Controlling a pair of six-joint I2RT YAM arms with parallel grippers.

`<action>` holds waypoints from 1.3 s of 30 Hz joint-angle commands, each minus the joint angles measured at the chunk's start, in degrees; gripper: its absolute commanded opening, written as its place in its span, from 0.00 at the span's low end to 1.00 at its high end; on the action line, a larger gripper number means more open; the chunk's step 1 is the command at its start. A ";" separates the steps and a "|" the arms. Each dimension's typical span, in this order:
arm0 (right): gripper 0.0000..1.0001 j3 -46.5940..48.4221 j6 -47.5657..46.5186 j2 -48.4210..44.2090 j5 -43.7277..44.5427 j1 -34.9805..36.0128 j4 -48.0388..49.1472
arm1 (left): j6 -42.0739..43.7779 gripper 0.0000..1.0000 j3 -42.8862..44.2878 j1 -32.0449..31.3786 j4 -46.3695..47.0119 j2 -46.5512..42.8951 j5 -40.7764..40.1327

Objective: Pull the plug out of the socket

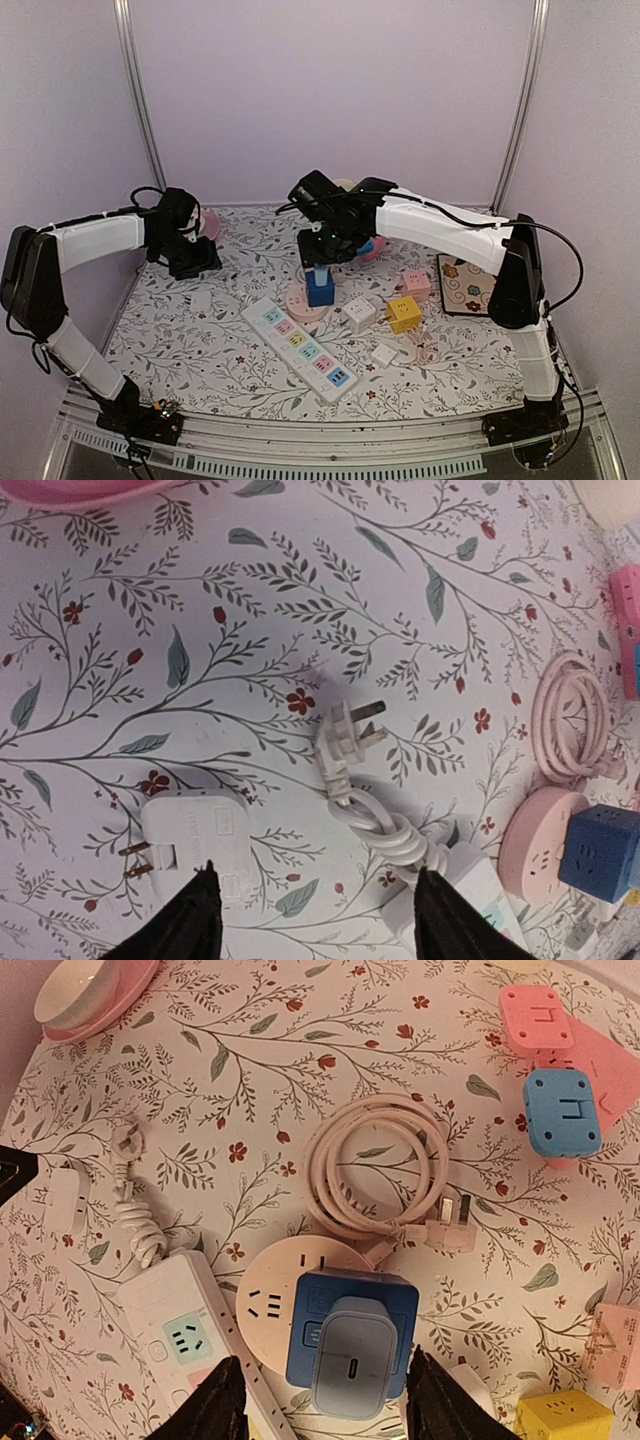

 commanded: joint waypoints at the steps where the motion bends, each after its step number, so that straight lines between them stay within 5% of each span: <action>1: 0.57 1.28 0.61 -3.09 -0.77 -0.21 -0.45 | -0.48 0.67 3.05 -2.51 -1.18 -2.54 2.34; 21: 0.60 -2.02 2.94 -2.69 -2.87 -0.43 0.69 | -3.93 0.69 8.37 -14.48 8.13 5.34 19.43; 39: 0.49 -2.81 1.15 1.81 -5.11 -1.79 2.43 | -5.41 0.69 13.71 -17.62 11.86 17.10 25.53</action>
